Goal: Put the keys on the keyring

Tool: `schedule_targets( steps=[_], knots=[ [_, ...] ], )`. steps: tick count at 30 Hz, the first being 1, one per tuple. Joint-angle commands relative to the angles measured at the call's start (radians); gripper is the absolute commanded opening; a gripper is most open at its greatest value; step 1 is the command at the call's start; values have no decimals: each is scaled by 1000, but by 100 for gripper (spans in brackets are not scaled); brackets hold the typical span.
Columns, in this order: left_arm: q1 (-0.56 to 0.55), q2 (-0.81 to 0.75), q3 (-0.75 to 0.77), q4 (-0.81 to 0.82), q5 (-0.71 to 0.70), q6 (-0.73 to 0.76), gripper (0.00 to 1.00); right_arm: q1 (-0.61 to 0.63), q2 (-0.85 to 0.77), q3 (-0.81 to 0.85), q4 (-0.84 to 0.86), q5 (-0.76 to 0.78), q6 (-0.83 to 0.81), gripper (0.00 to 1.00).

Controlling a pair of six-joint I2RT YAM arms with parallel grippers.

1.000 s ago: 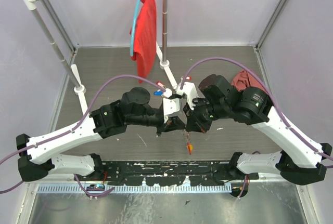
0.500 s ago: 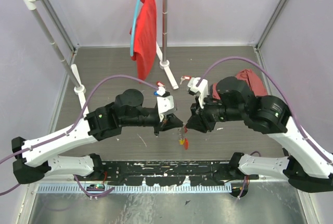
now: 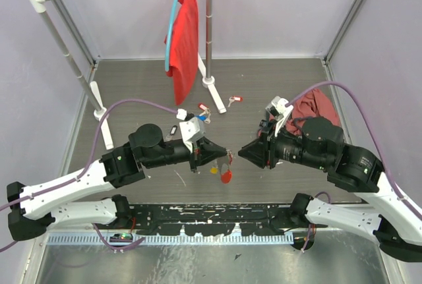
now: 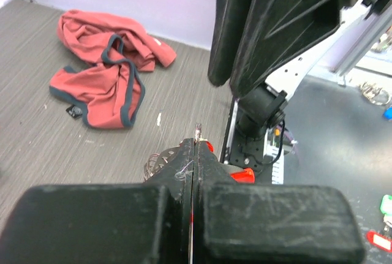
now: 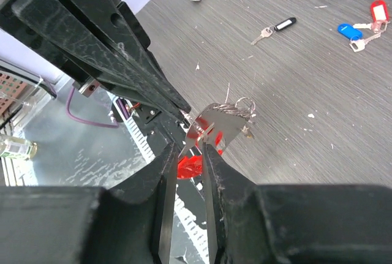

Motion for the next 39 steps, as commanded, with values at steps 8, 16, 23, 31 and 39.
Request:
schedule_targets(
  steps=[8,16,23,31,39],
  knots=[
    [-1,-48,-36,281,72,-135,0,-1,-79,-100,292,-83,-146,39],
    [-2,-49,-44,347,98,-175,0,-1,-124,-137,364,-113,-152,37],
    [-2,-40,-45,392,113,-201,0,-1,-135,-162,415,-167,-137,37],
    [-3,-34,-42,396,123,-207,0,-1,-121,-170,452,-210,-132,28],
    [-2,-32,-43,399,125,-208,0,-1,-123,-179,469,-232,-130,7]
  ],
)
